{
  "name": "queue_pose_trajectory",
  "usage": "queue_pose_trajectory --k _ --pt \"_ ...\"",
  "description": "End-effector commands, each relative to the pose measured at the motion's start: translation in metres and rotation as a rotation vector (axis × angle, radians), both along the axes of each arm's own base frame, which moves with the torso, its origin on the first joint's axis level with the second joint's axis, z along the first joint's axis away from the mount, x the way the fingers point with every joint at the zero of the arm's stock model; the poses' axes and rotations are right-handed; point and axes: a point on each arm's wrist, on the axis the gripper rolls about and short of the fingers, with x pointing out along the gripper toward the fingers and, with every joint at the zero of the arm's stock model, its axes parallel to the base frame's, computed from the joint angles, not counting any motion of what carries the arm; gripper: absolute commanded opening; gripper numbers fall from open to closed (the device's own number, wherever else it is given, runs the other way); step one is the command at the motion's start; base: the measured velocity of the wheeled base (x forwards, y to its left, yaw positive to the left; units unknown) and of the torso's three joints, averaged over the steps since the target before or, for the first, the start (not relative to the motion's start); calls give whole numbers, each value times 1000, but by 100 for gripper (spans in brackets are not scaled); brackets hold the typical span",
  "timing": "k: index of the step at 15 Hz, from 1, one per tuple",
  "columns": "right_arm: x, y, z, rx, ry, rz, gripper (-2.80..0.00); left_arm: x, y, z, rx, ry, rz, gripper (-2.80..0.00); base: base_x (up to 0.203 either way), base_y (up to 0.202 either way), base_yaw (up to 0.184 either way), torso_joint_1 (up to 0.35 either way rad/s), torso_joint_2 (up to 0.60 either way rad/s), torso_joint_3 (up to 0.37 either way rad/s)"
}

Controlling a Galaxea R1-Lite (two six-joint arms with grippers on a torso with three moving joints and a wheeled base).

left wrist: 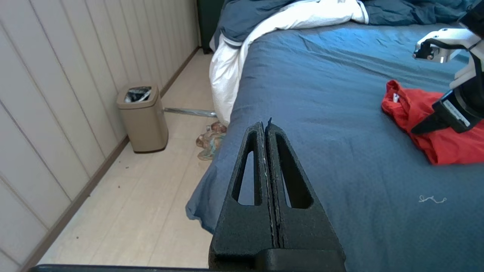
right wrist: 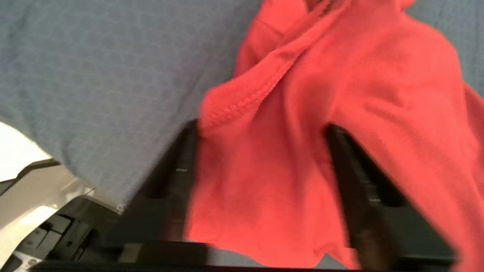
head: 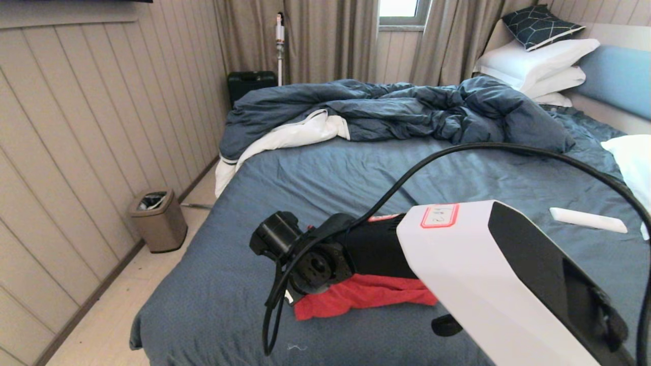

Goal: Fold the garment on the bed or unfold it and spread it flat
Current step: Unford the red T-shirt

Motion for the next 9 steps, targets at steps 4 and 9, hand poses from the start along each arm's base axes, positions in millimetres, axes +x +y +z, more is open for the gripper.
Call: queue_pose_trajectory --k 4,9 --pt "-1 0 0 1 0 -1 -280 0 0 0 0 -1 0 -280 0 0 0 0 0 0" --pt "2 -14 34 65 -43 -37 -280 0 0 0 1 -1 0 -280 0 0 0 0 0 0"
